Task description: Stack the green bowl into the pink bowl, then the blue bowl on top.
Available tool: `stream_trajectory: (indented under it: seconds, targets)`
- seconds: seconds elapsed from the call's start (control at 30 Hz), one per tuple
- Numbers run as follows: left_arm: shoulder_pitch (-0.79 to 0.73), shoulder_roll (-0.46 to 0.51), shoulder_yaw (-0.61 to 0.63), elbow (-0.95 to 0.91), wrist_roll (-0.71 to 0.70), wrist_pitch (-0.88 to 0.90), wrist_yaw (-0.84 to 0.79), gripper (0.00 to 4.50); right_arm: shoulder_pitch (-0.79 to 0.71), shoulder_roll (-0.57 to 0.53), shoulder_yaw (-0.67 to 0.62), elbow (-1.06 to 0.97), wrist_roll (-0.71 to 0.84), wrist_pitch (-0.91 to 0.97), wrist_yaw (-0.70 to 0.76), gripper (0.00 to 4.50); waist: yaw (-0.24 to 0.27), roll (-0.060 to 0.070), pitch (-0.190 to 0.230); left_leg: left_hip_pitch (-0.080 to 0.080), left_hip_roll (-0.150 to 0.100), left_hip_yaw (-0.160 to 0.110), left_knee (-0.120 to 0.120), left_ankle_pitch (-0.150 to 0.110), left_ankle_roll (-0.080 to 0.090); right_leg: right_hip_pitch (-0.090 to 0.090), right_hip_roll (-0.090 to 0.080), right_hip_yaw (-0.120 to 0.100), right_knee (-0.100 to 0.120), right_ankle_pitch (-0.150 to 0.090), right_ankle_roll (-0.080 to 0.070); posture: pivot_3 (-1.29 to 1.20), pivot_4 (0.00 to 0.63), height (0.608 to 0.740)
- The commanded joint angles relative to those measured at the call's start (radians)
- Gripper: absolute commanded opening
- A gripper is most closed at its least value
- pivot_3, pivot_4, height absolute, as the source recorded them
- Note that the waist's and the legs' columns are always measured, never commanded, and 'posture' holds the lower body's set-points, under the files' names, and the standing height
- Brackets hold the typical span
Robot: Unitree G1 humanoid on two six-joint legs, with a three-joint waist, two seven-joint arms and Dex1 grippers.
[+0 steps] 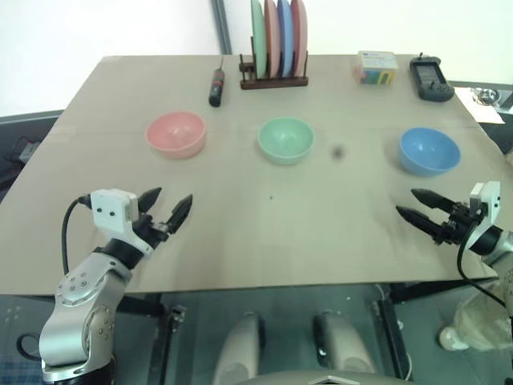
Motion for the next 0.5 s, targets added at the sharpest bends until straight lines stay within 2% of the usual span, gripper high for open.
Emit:
stream_trajectory:
  seconds: [0.03,0.5]
  targets:
    - [-0.012,0.016,0.004,-0.034,-0.009,-0.026,-0.014,3.73,-0.022,-0.013,-0.023,-0.019,0.010,-0.022,-0.005,3.56,0.000,0.000,0.000,0.000,0.000,0.000,0.000,0.000,0.000,0.000,0.000,0.000,0.000,0.000,0.000,0.00,0.150,0.740]
    - [-0.079,0.043,-0.037,0.045,0.015,-0.038,-0.024,3.73,-0.006,0.013,0.006,-0.112,0.034,0.029,-0.047,3.56,0.001,0.000,0.000,0.000,0.000,0.000,0.000,0.000,0.000,0.000,0.000,0.000,0.000,0.002,0.002,0.00,0.150,0.740]
